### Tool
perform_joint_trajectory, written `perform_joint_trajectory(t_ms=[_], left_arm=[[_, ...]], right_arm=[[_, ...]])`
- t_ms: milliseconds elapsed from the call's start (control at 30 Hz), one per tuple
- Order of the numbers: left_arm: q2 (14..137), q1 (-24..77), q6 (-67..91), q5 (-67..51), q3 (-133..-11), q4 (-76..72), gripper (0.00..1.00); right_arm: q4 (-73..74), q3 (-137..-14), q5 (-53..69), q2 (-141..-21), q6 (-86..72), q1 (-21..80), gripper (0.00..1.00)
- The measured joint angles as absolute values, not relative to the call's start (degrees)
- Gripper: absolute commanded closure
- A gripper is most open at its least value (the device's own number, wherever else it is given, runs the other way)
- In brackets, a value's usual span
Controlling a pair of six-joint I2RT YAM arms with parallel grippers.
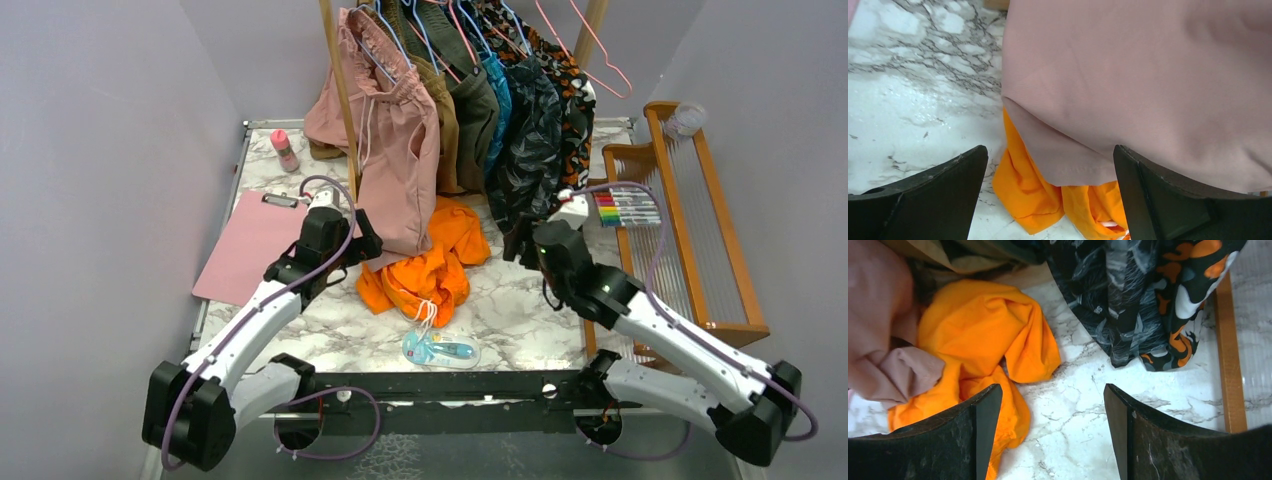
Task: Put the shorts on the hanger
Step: Reset both arms
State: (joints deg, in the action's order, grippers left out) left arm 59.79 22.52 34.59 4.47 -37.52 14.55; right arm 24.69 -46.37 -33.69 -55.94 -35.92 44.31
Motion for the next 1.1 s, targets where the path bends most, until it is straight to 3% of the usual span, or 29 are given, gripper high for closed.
perform_joint_trajectory(t_ms=[267, 1100], left_arm=[[51.86, 22.52, 32.23, 8.05, -37.19, 14.09, 0.01], [46.63, 22.52, 31.09, 11.46, -34.35, 11.68, 0.01]], right_arm=[[17.54, -40.18, -34.48, -44.07, -32.40, 44.31, 0.22], [11.70, -37.93, -29.71, -42.19, -27.09, 44.31, 0.21]])
